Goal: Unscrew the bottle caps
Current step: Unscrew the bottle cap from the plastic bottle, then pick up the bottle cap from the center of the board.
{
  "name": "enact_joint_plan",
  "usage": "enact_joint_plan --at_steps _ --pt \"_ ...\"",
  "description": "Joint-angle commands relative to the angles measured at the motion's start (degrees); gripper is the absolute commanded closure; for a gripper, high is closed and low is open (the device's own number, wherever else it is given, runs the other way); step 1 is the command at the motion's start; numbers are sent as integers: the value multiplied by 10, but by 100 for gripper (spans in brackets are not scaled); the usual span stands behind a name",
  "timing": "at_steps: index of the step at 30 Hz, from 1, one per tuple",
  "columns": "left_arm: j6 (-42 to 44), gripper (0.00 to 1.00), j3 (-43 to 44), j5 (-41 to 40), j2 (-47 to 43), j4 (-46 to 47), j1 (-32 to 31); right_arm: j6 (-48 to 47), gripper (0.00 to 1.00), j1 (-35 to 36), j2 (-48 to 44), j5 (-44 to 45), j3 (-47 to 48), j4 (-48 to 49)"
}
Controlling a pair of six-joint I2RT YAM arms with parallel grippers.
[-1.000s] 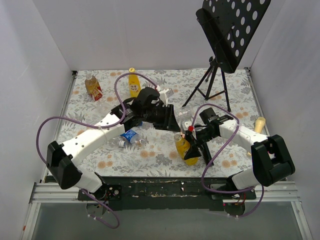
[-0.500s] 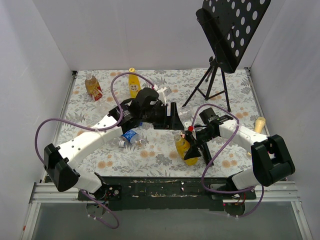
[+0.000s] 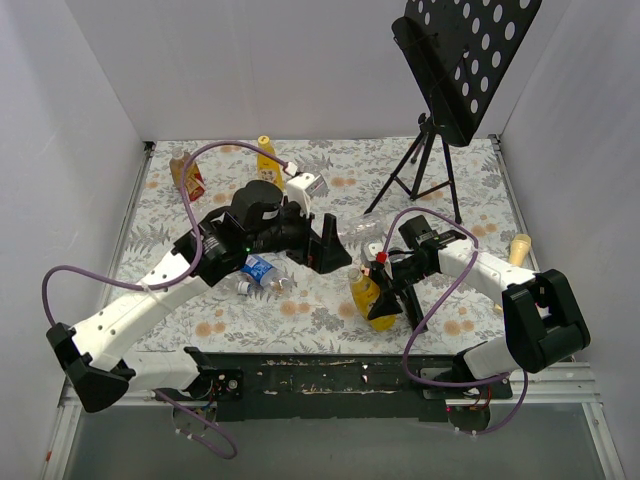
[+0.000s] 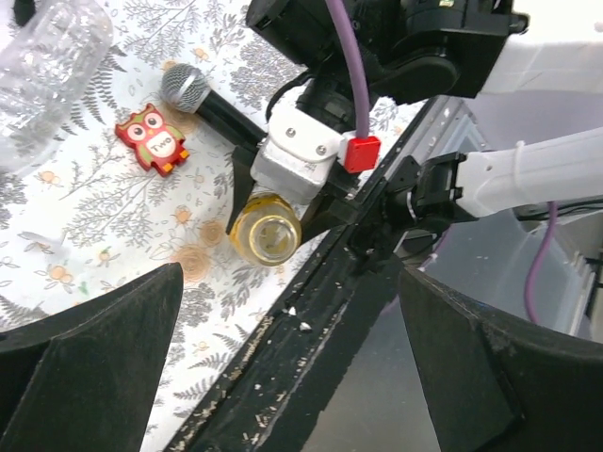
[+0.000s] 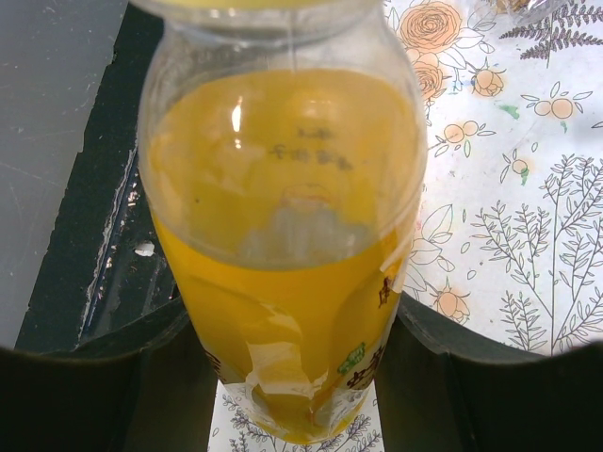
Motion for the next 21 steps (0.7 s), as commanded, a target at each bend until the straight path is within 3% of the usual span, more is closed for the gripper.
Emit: enact_joint_plan --at_steps 1,11,15,18,21 --pt "59 2 -24 -31 -6 4 4 -8 94 4 -10 -3 3 0" --pt "71 2 -112 -154 -4 17 31 -7 94 4 -11 -3 4 0" --pt "73 2 -155 -157 21 51 92 -5 94 4 -10 -2 5 0" --pt "66 9 -171 -141 72 76 147 -4 94 4 -10 -1 4 2" --pt "72 18 -157 -162 134 81 160 -1 94 4 -11 1 3 3"
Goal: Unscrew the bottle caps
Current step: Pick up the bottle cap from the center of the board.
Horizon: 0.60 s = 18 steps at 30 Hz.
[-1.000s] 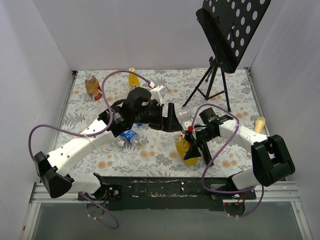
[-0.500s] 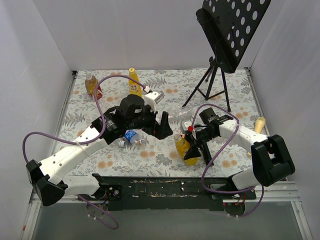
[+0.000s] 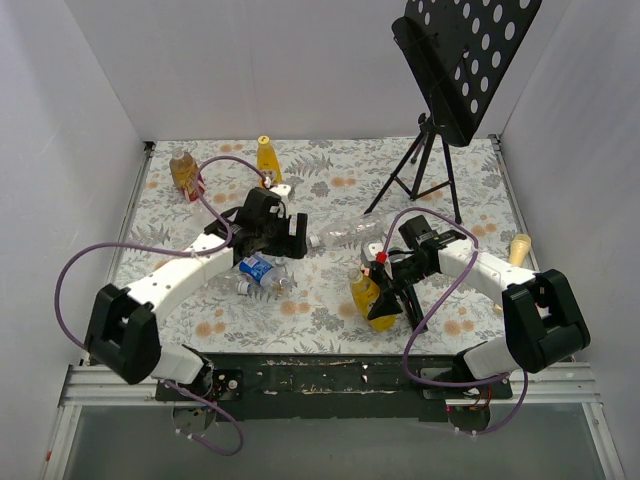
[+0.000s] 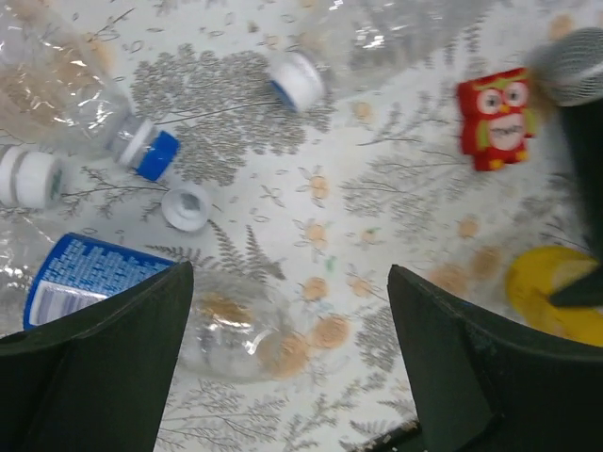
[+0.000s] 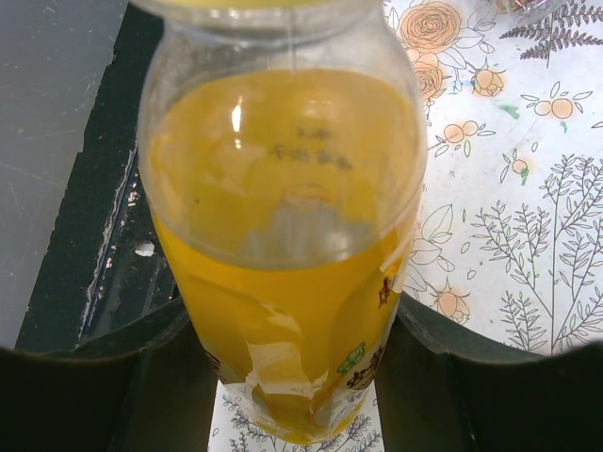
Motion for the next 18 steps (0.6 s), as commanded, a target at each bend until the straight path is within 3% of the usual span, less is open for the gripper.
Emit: enact_joint_plan --at_steps 1,7,18 --pt "14 20 10 -43 76 26 19 -3 94 4 -11 0 4 3" --pt "29 31 37 -75 155 14 20 -2 94 4 -12 2 3 4" --pt "48 37 59 -116 207 7 20 -2 94 4 -11 1 4 2"
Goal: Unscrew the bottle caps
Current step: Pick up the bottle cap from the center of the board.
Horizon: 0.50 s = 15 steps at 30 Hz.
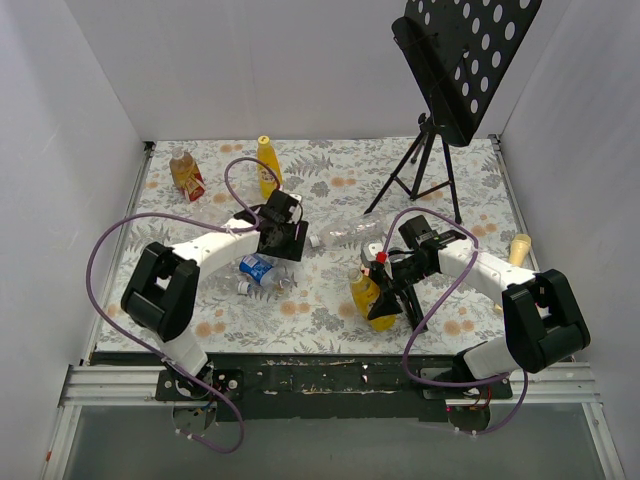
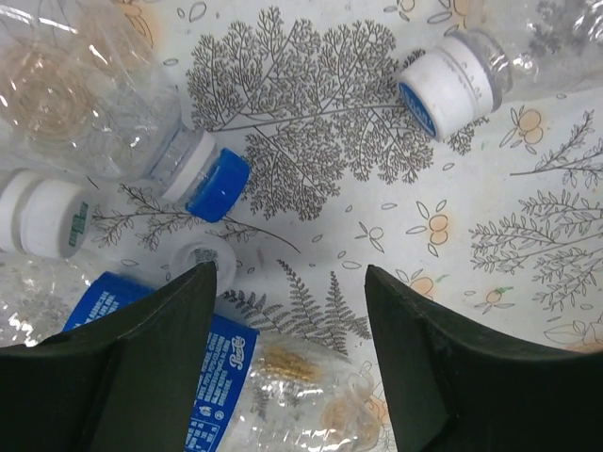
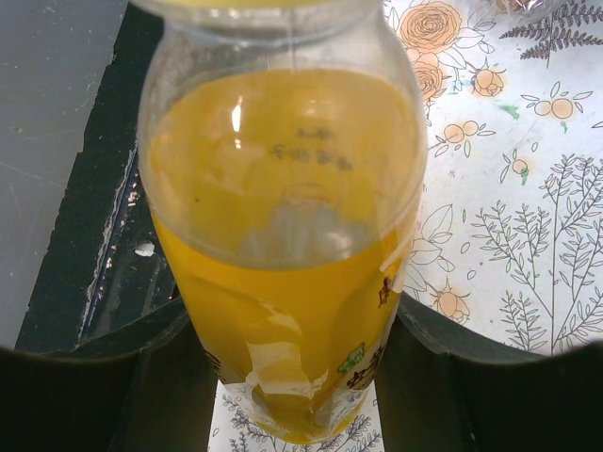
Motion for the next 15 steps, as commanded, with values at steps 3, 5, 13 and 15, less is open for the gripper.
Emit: enact_joint_plan --at_steps 3,5,13,15 --pt "19 36 32 -48 33 -13 -1 -2 94 4 -12 3 4 2" --pt "20 35 30 -61 33 -14 -1 -1 94 4 -11 1 4 3" --pt "20 34 25 -90 48 -29 -1 -2 94 4 -11 2 4 2" --pt "20 34 22 -99 48 -29 -1 -2 94 4 -12 1 4 2"
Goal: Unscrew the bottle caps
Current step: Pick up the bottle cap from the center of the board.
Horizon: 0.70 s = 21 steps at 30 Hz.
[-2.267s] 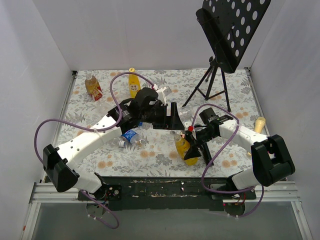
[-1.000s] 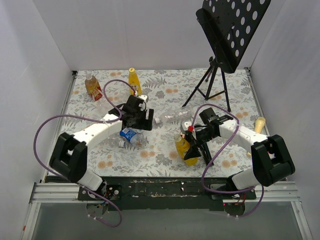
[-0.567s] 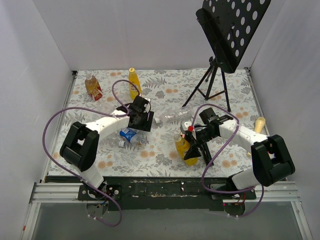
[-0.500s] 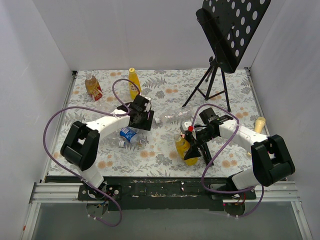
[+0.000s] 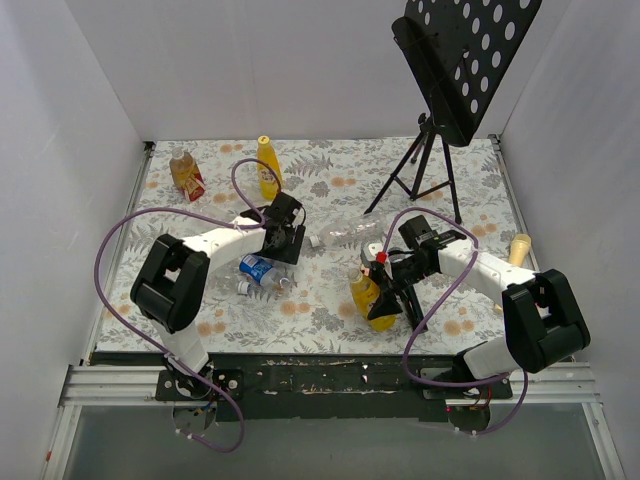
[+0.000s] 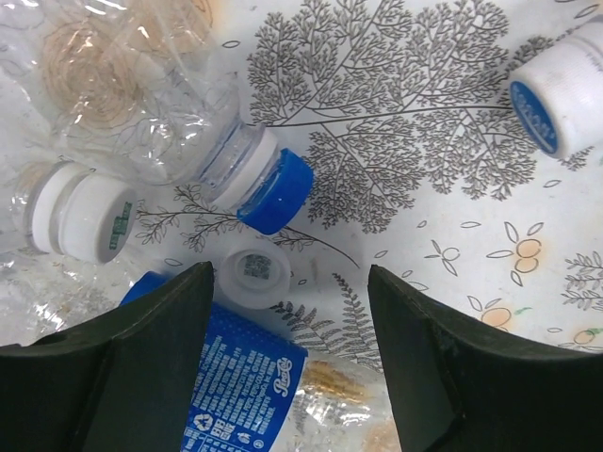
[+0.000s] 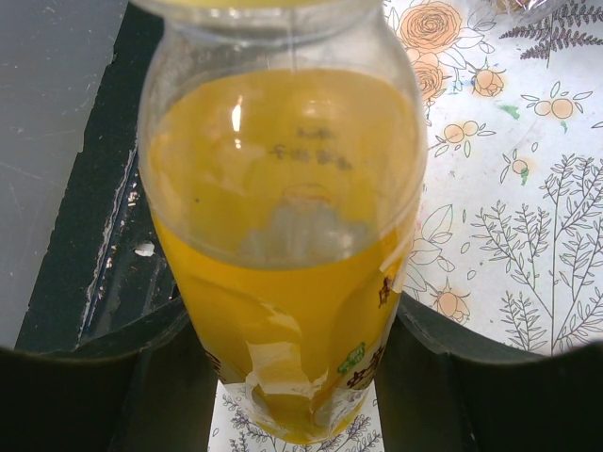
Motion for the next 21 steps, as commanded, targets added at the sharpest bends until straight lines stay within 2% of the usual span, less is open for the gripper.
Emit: enact_joint_plan --at_steps 1,6,9,11,13,21 --pt "6 35 3 -41 5 -7 -1 -2 94 4 -12 1 4 2" --pt "11 36 4 -44 20 -8 -1 -1 94 5 -11 1 4 0" --pt "12 48 11 -29 31 -8 -1 -2 94 4 -12 2 4 1" --pt "12 52 14 -23 37 -9 0 -3 94 5 -12 2 4 0" --pt "11 63 17 -19 38 -11 1 -3 94 4 -11 2 5 1" --pt "18 76 17 35 -1 -3 1 -3 94 5 -11 1 5 0"
